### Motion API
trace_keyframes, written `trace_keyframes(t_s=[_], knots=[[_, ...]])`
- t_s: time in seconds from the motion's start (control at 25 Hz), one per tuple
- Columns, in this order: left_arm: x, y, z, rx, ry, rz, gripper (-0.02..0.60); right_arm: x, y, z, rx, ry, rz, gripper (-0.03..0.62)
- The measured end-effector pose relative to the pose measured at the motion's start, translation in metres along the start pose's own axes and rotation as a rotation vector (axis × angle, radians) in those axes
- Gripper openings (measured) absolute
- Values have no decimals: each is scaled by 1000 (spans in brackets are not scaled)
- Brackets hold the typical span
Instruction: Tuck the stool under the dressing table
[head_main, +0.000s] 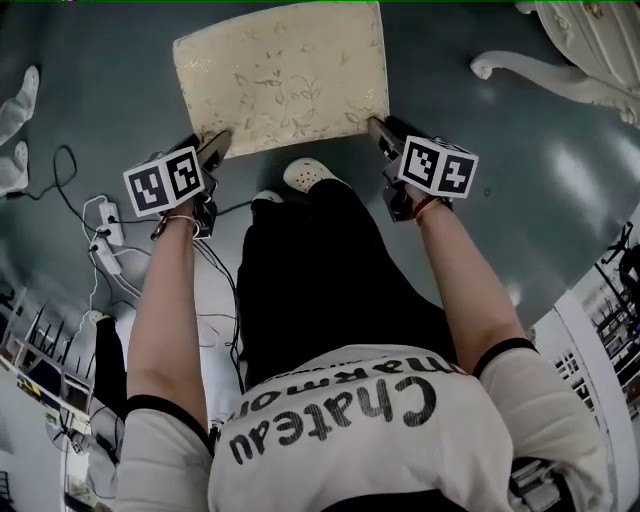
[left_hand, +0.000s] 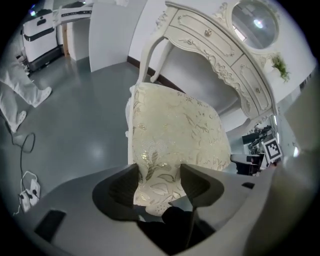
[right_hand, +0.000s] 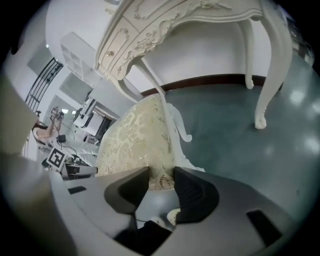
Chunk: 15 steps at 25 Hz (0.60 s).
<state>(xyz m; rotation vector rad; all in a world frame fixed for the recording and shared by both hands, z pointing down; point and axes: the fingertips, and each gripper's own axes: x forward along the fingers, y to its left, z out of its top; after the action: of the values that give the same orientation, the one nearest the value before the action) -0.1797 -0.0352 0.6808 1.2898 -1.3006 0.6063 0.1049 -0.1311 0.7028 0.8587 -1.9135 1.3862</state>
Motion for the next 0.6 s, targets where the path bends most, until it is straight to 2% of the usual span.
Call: trace_keyframes(t_s=[0.08, 0.2, 0.24, 0.36, 0.48, 0.6], knots=[[-2, -2, 1, 11, -50, 20, 282, 1, -3, -5, 26, 1, 47, 170], [-19, -5, 6, -50, -225, 126, 281, 22, 1, 21, -68, -7, 180, 170], [-22, -7, 6, -53, -259, 156, 281, 26, 0, 26, -87, -25, 199, 170], [-21, -12, 0, 3, -261, 193, 281, 22, -7, 10, -35, -72, 191, 169], [-20, -8, 5, 64, -261, 194, 282, 24, -9, -9, 37, -103, 184, 169], [-22, 3, 22, 121, -262, 184, 281, 33, -1, -12, 82, -141, 169, 167]])
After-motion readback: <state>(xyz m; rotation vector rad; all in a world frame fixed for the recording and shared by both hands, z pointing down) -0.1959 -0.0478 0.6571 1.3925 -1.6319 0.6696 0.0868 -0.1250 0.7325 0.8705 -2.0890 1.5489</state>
